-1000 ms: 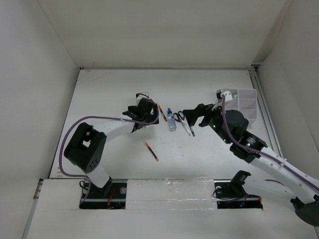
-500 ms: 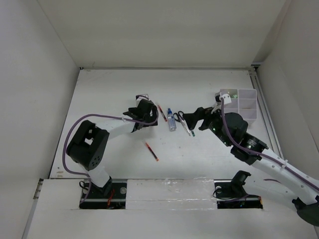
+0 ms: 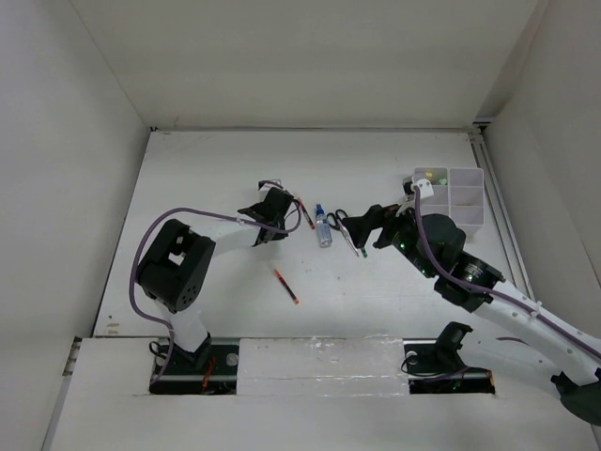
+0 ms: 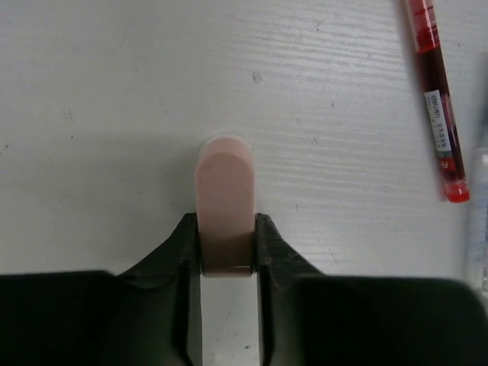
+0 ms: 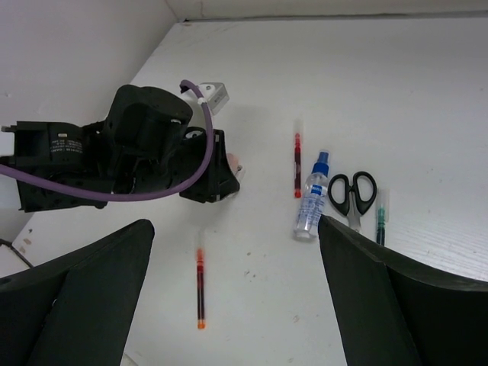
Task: Sort the stationery into containers
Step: Pick up the stationery from the center of the board.
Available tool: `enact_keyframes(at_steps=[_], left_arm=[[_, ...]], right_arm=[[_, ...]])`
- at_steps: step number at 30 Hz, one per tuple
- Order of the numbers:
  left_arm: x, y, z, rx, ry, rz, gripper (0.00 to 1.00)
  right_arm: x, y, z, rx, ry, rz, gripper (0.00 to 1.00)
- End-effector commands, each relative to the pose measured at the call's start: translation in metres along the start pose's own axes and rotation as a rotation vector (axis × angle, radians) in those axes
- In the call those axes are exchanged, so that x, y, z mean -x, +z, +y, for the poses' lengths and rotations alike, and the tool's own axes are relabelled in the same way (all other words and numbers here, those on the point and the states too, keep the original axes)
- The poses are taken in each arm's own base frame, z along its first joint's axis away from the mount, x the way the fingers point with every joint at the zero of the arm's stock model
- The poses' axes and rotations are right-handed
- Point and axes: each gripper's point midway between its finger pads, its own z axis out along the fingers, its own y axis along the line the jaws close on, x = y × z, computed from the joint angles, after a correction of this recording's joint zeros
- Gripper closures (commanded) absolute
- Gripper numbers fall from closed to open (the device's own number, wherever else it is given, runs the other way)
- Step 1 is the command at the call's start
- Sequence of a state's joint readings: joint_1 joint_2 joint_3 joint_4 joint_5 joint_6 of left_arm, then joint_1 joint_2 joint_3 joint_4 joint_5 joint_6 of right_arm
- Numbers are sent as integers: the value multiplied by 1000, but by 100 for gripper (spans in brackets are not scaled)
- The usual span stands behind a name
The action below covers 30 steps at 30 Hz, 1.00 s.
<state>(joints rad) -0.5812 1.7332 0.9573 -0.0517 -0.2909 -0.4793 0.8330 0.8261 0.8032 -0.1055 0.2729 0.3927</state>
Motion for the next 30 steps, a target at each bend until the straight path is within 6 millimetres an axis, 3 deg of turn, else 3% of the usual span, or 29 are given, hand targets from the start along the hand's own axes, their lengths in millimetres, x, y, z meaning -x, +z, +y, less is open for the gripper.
enact_keyframes(at_steps=[1, 5, 7, 9, 11, 12, 14, 16, 21, 22, 24, 30], left_arm=[[-21, 6, 7, 40, 12, 88, 98], [0, -10, -9, -40, 9, 15, 100], [23, -41, -37, -160, 24, -107, 100], [33, -71, -66, -300, 85, -198, 100], [53, -113, -86, -440, 93, -347, 100], [52, -137, -95, -524, 128, -393, 100], [61, -165, -108, -636, 134, -481, 100], [61, -187, -115, -725, 148, -524, 100], [63, -231, -123, -897, 187, -593, 100], [60, -233, -125, -916, 196, -586, 100], [60, -248, -129, -974, 212, -594, 100], [58, -271, -134, -1064, 242, -605, 100]], right_arm=[[12, -4, 8, 24, 24, -31, 6], [13, -3, 6, 5, 61, -40, 6], [13, 0, 0, -8, 81, -35, 6], [18, 2, 0, 7, 126, -44, 6], [26, 3, 3, 45, 157, -60, 7], [33, 0, 6, 66, 192, -88, 7], [39, -1, 7, 81, 206, -114, 7], [51, -8, 13, 121, 222, -160, 7], [49, -5, 30, 212, 242, -168, 8], [36, 1, 29, 218, 239, -145, 8], [42, 0, 41, 293, 261, -180, 8], [29, 23, 52, 291, 295, -146, 8]])
